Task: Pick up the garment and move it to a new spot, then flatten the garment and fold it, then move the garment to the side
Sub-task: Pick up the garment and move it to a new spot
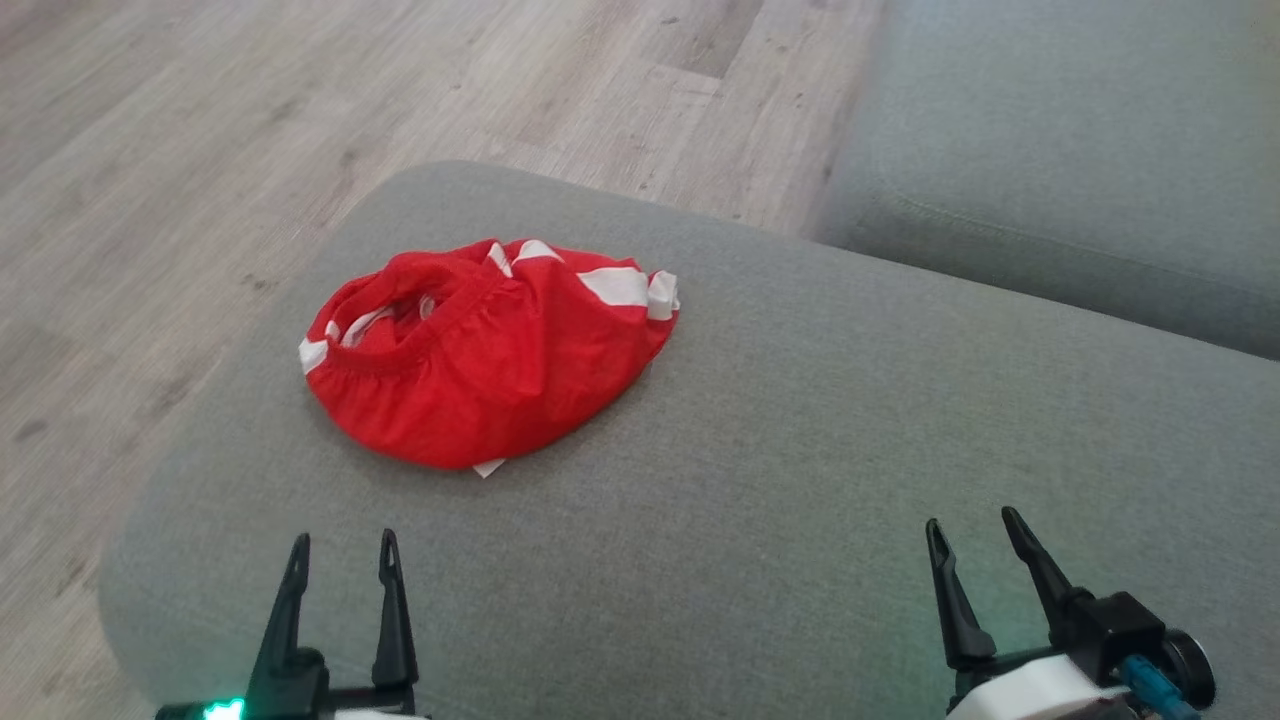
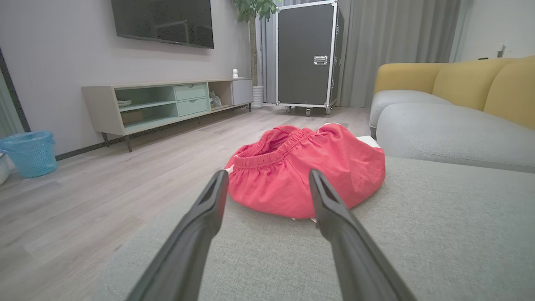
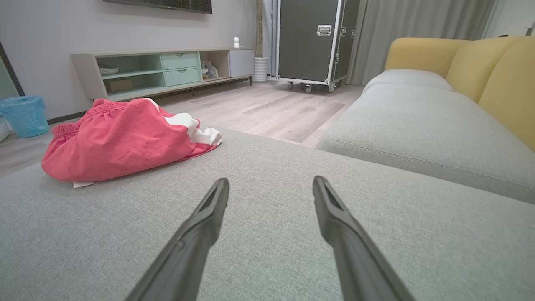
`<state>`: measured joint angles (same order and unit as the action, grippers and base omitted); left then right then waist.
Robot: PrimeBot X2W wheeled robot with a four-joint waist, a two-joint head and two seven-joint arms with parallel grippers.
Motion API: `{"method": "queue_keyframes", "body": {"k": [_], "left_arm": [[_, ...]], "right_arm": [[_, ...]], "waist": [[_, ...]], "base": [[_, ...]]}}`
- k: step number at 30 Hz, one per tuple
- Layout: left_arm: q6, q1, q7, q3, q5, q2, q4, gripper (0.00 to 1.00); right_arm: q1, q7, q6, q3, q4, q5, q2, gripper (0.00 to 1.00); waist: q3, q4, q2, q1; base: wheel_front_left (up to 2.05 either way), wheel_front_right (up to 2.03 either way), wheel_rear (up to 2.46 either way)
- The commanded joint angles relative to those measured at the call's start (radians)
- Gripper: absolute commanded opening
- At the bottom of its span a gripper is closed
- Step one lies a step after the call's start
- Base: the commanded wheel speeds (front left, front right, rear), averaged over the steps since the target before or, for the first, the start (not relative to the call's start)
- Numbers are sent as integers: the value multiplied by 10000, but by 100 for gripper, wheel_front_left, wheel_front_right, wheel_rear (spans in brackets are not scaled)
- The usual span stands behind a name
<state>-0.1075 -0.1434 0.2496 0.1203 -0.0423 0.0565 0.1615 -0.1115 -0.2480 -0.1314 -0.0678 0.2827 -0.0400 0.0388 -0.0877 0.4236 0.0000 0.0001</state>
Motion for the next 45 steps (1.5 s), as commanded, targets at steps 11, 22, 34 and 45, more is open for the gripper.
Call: {"method": "queue_keyframes", "body": {"k": [11, 22, 34, 45], "left_arm": [[536, 2870, 122, -419, 372, 963, -995, 100], [1953, 8300, -1826, 142, -136, 1284, 1626, 100], [2272, 11471, -5448, 626, -916, 887, 7022, 100], [2320, 12007, -4223, 791, -1090, 1038, 8448, 0]], "right_arm": [[588, -138, 7, 214, -522, 1067, 114, 100], [1653, -138, 7, 621, -1284, 1723, 1664, 100], [2042, -138, 7, 749, -1793, 1546, 2854, 100], [1984, -138, 7, 840, -1621, 1521, 2637, 100]], "waist": [[1306, 190, 0, -1], [3725, -80, 0, -1], [5039, -331, 0, -1], [4558, -454, 0, -1]], "base": [[0, 0, 0], [0, 0, 0], [0, 0, 0], [0, 0, 0]]}}
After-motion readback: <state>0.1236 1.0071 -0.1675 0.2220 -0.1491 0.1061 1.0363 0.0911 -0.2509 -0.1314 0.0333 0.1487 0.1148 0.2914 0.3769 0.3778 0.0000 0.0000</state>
